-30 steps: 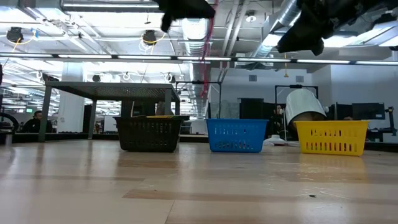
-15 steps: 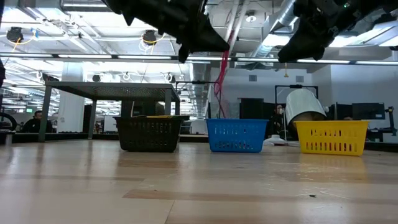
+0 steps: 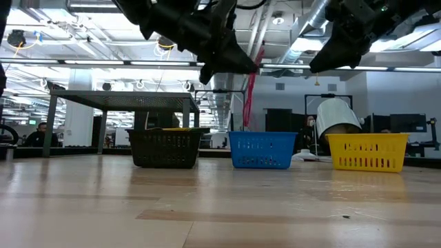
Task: Pick & Place Office Desk Supplies
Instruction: Put the red rubber band into the blue basket
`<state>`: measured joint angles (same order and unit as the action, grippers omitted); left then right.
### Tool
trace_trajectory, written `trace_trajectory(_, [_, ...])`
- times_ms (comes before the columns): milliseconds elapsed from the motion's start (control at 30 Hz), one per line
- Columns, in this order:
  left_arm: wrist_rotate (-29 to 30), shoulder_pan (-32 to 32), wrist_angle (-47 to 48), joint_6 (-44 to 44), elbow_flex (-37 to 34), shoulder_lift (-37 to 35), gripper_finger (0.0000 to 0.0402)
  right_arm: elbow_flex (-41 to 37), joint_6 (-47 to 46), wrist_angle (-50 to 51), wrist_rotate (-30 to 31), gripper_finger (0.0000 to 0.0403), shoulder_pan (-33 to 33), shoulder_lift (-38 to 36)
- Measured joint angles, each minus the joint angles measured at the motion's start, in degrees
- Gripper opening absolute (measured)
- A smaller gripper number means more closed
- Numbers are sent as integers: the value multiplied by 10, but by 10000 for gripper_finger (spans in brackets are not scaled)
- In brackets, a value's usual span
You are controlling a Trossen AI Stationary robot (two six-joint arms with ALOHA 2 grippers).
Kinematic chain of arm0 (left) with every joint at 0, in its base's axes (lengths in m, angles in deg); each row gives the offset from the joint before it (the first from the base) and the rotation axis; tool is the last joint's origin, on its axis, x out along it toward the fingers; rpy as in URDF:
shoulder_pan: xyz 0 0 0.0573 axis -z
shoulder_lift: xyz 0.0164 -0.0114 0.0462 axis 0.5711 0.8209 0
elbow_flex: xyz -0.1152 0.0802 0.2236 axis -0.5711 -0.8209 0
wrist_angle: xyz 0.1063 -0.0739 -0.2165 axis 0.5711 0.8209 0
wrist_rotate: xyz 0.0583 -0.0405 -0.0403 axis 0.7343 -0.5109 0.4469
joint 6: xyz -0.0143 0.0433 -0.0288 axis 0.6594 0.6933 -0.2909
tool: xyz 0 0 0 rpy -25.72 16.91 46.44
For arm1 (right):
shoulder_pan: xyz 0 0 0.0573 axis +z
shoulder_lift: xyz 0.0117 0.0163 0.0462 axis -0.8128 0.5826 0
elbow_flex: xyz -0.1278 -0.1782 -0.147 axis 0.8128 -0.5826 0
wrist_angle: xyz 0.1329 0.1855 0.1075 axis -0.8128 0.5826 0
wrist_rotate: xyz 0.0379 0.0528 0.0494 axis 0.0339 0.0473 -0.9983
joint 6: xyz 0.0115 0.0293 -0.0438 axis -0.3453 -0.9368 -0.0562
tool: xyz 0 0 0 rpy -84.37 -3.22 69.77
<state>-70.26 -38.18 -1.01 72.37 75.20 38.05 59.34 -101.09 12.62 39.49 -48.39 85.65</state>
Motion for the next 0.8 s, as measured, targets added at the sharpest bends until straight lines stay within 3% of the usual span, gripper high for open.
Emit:
trace_trajectory(467, [-13,0,-17,-31,0,81,1,0,-8,0,0,120,0,0])
trace_trajectory(800, [-13,0,-37,-29,0,83,5,0,-11,0,0,120,0,0])
